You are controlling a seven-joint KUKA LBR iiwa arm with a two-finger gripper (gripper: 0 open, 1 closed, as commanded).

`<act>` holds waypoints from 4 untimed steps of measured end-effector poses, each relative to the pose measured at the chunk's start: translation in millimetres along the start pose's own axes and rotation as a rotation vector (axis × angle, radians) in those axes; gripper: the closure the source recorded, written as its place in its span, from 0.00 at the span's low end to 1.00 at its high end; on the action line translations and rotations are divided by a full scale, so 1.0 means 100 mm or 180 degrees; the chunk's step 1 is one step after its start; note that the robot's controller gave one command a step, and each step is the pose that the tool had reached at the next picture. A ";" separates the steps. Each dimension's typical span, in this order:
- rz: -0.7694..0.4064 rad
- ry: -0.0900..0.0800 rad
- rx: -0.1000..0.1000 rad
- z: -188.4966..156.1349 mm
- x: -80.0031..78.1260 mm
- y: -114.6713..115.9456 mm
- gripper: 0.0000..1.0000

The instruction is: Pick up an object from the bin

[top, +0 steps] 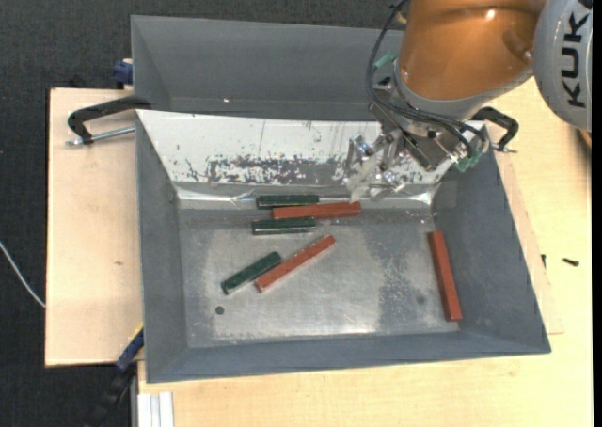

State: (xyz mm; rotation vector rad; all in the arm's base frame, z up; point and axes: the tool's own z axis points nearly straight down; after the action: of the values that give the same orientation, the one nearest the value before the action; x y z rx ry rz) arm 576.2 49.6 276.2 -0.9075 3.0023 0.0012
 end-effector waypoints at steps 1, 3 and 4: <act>-0.0029 -0.0019 0.0012 -0.38 -0.01 -0.02 1.00; -0.0917 0.0011 -0.0008 1.00 0.10 0.15 0.00; -0.0806 -0.0015 0.0013 1.41 0.01 0.12 0.00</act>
Offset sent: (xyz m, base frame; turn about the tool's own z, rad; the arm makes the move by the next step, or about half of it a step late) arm -0.0161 0.0063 -0.1004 -0.2908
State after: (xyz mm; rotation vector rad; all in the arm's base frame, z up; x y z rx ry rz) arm 569.6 59.4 134.8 -1.2769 2.8586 -0.0037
